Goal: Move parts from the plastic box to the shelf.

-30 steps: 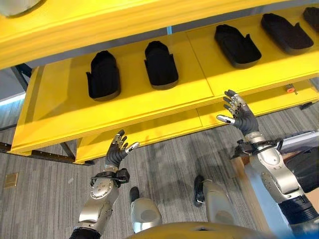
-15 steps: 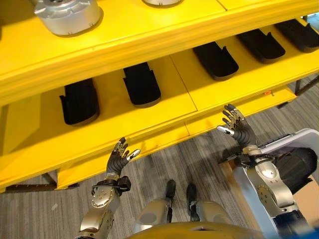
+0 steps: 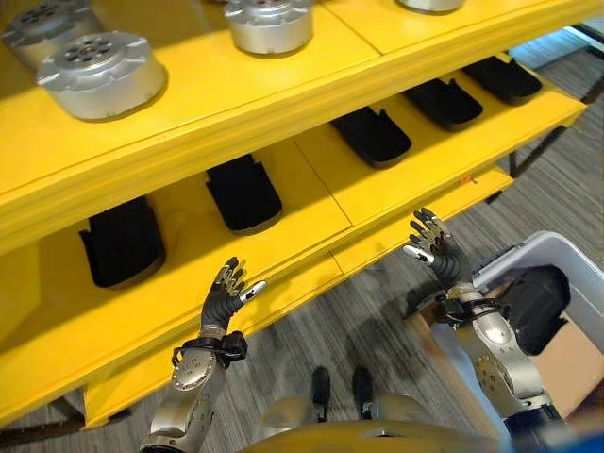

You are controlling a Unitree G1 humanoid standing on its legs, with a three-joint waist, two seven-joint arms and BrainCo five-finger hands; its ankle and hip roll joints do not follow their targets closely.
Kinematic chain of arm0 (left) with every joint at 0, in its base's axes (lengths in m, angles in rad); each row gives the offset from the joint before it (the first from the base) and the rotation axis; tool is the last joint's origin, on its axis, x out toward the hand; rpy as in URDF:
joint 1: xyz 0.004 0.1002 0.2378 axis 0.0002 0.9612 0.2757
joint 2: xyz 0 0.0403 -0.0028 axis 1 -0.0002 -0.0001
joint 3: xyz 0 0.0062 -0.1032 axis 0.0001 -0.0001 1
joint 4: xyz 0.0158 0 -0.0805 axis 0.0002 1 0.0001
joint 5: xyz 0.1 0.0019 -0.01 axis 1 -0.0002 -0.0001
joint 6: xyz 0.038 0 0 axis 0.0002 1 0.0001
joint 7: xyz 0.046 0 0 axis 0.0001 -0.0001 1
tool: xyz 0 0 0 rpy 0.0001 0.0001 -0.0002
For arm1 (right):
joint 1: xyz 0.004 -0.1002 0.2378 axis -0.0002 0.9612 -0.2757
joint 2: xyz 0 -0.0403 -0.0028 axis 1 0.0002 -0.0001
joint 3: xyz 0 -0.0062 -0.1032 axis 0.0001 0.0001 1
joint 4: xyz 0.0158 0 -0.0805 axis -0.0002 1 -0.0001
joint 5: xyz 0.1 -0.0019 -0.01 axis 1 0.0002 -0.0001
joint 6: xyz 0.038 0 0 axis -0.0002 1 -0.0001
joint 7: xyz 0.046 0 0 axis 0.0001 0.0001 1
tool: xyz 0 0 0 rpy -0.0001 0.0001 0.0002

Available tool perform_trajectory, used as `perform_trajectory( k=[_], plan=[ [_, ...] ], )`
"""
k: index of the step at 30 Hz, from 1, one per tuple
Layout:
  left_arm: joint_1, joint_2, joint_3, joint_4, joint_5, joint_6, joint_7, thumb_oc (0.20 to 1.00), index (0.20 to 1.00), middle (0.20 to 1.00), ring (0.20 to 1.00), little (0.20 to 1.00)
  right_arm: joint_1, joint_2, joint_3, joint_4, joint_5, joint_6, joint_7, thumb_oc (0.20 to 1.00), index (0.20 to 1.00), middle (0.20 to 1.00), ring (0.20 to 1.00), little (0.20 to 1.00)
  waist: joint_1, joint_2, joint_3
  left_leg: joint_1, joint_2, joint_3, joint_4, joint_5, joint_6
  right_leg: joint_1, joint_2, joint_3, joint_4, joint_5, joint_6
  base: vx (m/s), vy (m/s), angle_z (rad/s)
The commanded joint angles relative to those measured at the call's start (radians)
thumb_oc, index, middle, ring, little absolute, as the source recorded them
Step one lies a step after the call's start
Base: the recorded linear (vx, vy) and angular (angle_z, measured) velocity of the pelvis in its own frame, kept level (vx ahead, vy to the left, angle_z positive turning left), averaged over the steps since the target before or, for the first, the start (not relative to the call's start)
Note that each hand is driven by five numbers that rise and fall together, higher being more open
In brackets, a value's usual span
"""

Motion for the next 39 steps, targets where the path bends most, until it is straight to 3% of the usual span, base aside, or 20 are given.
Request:
perform_trajectory(
  k=[1, 2, 6, 8, 9, 10, 11, 15, 18, 21, 22, 25, 26, 28, 30, 32, 33, 34, 37, 39],
  plan=[
    [0.003, 0.037, 0.058, -0.065, 0.003, -0.053, 0.022, 1.0, 1.0, 1.0, 1.0, 1.0, -0.062, 0.042, 0.053, -0.035, -0.016, -0.037, -0.012, 1.0, 1.0, 1.0, 1.0, 1.0, 0.025, 0.011, 0.008, -0.05, 0.021, -0.018, 0.081, -0.1, -0.01, -0.011, -0.185, -0.327, 0.042, 0.035, 0.119, -0.01, 0.069, -2.04],
    [0.003, 0.037, 0.06, -0.065, -0.001, -0.051, 0.02, 1.0, 1.0, 1.0, 1.0, 1.0, -0.069, 0.046, 0.057, -0.03, -0.014, -0.033, -0.014, 1.0, 1.0, 1.0, 1.0, 1.0, 0.022, 0.015, 0.008, -0.034, 0.03, -0.013, 0.074, -0.112, -0.014, -0.014, -0.207, -0.334, 0.047, 0.038, 0.126, 0.02, 0.028, -1.87],
    [0.011, 0.04, 0.072, -0.07, -0.002, -0.04, 0.008, 1.0, 1.0, 1.0, 1.0, 1.0, -0.064, 0.048, 0.05, -0.032, -0.014, -0.015, -0.016, 1.0, 1.0, 1.0, 1.0, 1.0, 0.021, 0.012, 0.023, -0.021, 0.05, 0.043, 0.093, -0.134, -0.018, -0.042, -0.323, -0.364, -0.039, 0.162, 0.147, 0.05, -0.061, -0.99],
    [0.02, 0.041, 0.081, -0.069, 0.008, -0.037, 0.006, 1.0, 1.0, 1.0, 1.0, 1.0, -0.056, 0.051, 0.051, -0.029, -0.012, -0.009, -0.013, 1.0, 1.0, 1.0, 1.0, 1.0, 0.029, 0.011, 0.023, -0.004, 0.069, 0.055, 0.111, -0.169, -0.033, -0.027, -0.396, -0.43, -0.086, 0.214, 0.185, 0.12, -0.105, -0.45],
    [0.022, 0.041, 0.081, -0.07, 0.009, -0.036, 0.006, 1.0, 1.0, 1.0, 1.0, 1.0, -0.055, 0.052, 0.051, -0.028, -0.013, -0.01, -0.013, 1.0, 1.0, 1.0, 1.0, 1.0, 0.029, 0.013, 0.024, -0.002, 0.07, 0.054, 0.116, -0.177, -0.033, -0.02, -0.395, -0.432, -0.091, 0.216, 0.19, 0.15, -0.148, -0.16],
    [0.023, 0.038, 0.088, -0.066, 0.014, -0.034, 0.002, 1.0, 1.0, 1.0, 1.0, 1.0, -0.043, 0.041, 0.037, -0.039, -0.026, -0.003, -0.008, 1.0, 1.0, 1.0, 1.0, 1.0, 0.036, -0.009, 0.013, 0.005, 0.075, 0.074, 0.141, -0.201, -0.041, 0.029, -0.424, -0.496, -0.118, 0.235, 0.201, 0.24, -0.245, -0.15],
    [0.015, 0.027, 0.086, -0.059, 0.023, -0.03, -0.001, 1.0, 1.0, 1.0, 1.0, 1.0, -0.023, 0.035, 0.022, -0.039, -0.028, 0.001, -0.002, 1.0, 1.0, 1.0, 1.0, 1.0, 0.037, -0.036, -0.001, 0.013, 0.077, 0.08, 0.161, -0.218, -0.05, 0.047, -0.416, -0.519, -0.133, 0.243, 0.212, 0.23, -0.256, -0.19],
    [0.012, 0.013, 0.079, -0.059, 0.023, -0.028, -0.005, 1.0, 1.0, 1.0, 1.0, 1.0, 0.023, -0.004, -0.022, -0.066, -0.041, 0.001, -0.002, 1.0, 1.0, 1.0, 1.0, 1.0, 0.013, -0.029, -0.02, 0.026, 0.128, 0.066, 0.186, -0.227, -0.083, 0.059, -0.378, -0.518, -0.098, 0.193, 0.192, 0.24, -0.285, -0.31],
    [0.008, 0.001, 0.07, -0.051, 0.01, -0.017, -0.012, 1.0, 1.0, 1.0, 1.0, 1.0, 0.061, -0.012, -0.05, -0.051, 0.036, 0.007, 0.004, 1.0, 1.0, 1.0, 1.0, 1.0, -0.017, -0.018, -0.031, 0.065, 0.186, 0.073, 0.173, -0.205, -0.116, 0.06, -0.335, -0.503, -0.046, 0.106, 0.158, 0.18, -0.232, 0.04],
    [0.004, -0.005, 0.067, -0.049, 0.003, -0.013, -0.013, 1.0, 1.0, 1.0, 1.0, 1.0, 0.071, -0.018, -0.062, -0.049, 0.046, 0.007, 0.005, 1.0, 1.0, 1.0, 1.0, 1.0, -0.031, -0.013, -0.034, 0.078, 0.213, 0.08, 0.167, -0.182, -0.134, 0.05, -0.313, -0.489, -0.022, 0.072, 0.139, 0.14, -0.221, -0.05],
    [0.0, -0.008, 0.068, -0.05, 0.006, -0.013, -0.014, 1.0, 1.0, 1.0, 1.0, 1.0, 0.087, -0.026, -0.076, -0.049, 0.052, 0.003, 0.008, 1.0, 1.0, 1.0, 1.0, 1.0, -0.042, -0.006, -0.037, 0.081, 0.242, 0.08, 0.177, -0.136, -0.154, 0.048, -0.285, -0.481, -0.01, 0.042, 0.12, 0.14, -0.235, -0.1],
    [0.002, -0.019, 0.066, -0.048, 0.003, -0.014, -0.018, 1.0, 1.0, 1.0, 1.0, 1.0, 0.112, -0.04, -0.094, -0.053, 0.05, 0.006, 0.012, 1.0, 1.0, 1.0, 1.0, 1.0, -0.049, 0.0, -0.038, 0.061, 0.274, 0.073, 0.226, -0.078, -0.173, 0.053, -0.248, -0.472, -0.019, 0.014, 0.091, 0.11, -0.258, -0.11],
    [0.007, -0.023, 0.071, -0.04, -0.002, -0.014, -0.024, 1.0, 1.0, 1.0, 1.0, 1.0, 0.133, -0.052, -0.109, -0.055, 0.053, 0.003, 0.015, 1.0, 1.0, 1.0, 1.0, 1.0, -0.047, -0.007, -0.028, -0.002, 0.298, 0.042, 0.361, 0.006, -0.187, 0.074, -0.202, -0.45, -0.054, -0.007, 0.053, 0.13, -0.422, -0.14],
    [0.007, -0.025, 0.07, -0.036, -0.003, -0.012, -0.025, 1.0, 1.0, 1.0, 1.0, 1.0, 0.141, -0.056, -0.114, -0.056, 0.06, -0.001, 0.015, 1.0, 1.0, 1.0, 1.0, 1.0, -0.045, -0.014, -0.021, -0.055, 0.3, 0.006, 0.464, 0.03, -0.189, 0.088, -0.179, -0.444, -0.075, -0.014, 0.029, 0.07, -0.283, -0.06],
    [0.012, -0.027, 0.066, -0.031, 0.002, -0.012, -0.029, 1.0, 1.0, 1.0, 1.0, 1.0, 0.146, -0.064, -0.114, -0.065, 0.066, -0.005, 0.02, 1.0, 1.0, 1.0, 1.0, 1.0, -0.032, -0.031, 0.008, -0.121, 0.272, -0.04, 0.585, 0.047, -0.183, 0.108, -0.159, -0.434, -0.098, -0.027, 0.009, 0.05, -0.167, -0.15],
    [0.015, -0.029, 0.066, -0.035, 0.006, -0.008, -0.028, 1.0, 1.0, 1.0, 1.0, 1.0, 0.147, -0.066, -0.11, -0.07, 0.072, -0.008, 0.02, 1.0, 1.0, 1.0, 1.0, 1.0, -0.016, -0.045, 0.025, -0.189, 0.236, -0.071, 0.509, -0.006, -0.16, 0.113, -0.169, -0.421, -0.108, -0.031, 0.026, 0.11, 0.01, -0.38],
    [0.021, -0.031, 0.07, -0.044, 0.003, -0.011, -0.025, 1.0, 1.0, 1.0, 1.0, 1.0, 0.139, -0.067, -0.105, -0.067, 0.076, -0.01, 0.022, 1.0, 1.0, 1.0, 1.0, 1.0, -0.01, -0.048, 0.032, -0.191, 0.262, -0.084, 0.299, 0.019, -0.15, 0.105, -0.177, -0.405, -0.107, -0.023, 0.042, 0.17, 0.178, -0.34],
    [0.02, -0.029, 0.068, -0.043, 0.009, -0.014, -0.02, 1.0, 1.0, 1.0, 1.0, 1.0, 0.135, -0.067, -0.099, -0.059, 0.076, -0.016, 0.018, 1.0, 1.0, 1.0, 1.0, 1.0, -0.003, -0.042, 0.036, -0.203, 0.295, -0.105, 0.178, 0.084, -0.167, 0.109, -0.176, -0.392, -0.104, -0.029, 0.05, 0.19, 0.224, -0.39],
    [0.015, -0.027, 0.066, -0.039, 0.022, -0.022, -0.02, 1.0, 1.0, 1.0, 1.0, 1.0, 0.126, -0.069, -0.106, -0.052, 0.078, -0.021, 0.014, 1.0, 1.0, 1.0, 1.0, 1.0, 0.005, -0.015, 0.037, -0.209, 0.311, -0.187, 0.048, 0.156, -0.207, 0.116, -0.181, -0.346, -0.098, -0.033, 0.073, 0.19, 0.212, -0.58],
    [0.016, -0.029, 0.059, -0.027, 0.029, -0.026, -0.028, 1.0, 1.0, 1.0, 1.0, 1.0, 0.146, -0.059, -0.112, -0.053, 0.075, -0.019, 0.03, 1.0, 1.0, 1.0, 1.0, 1.0, -0.003, -0.002, 0.029, -0.172, 0.307, -0.174, 0.053, 0.105, -0.203, 0.124, -0.187, -0.31, -0.103, -0.032, 0.089, 0.17, 0.284, -0.89]
  ],
)
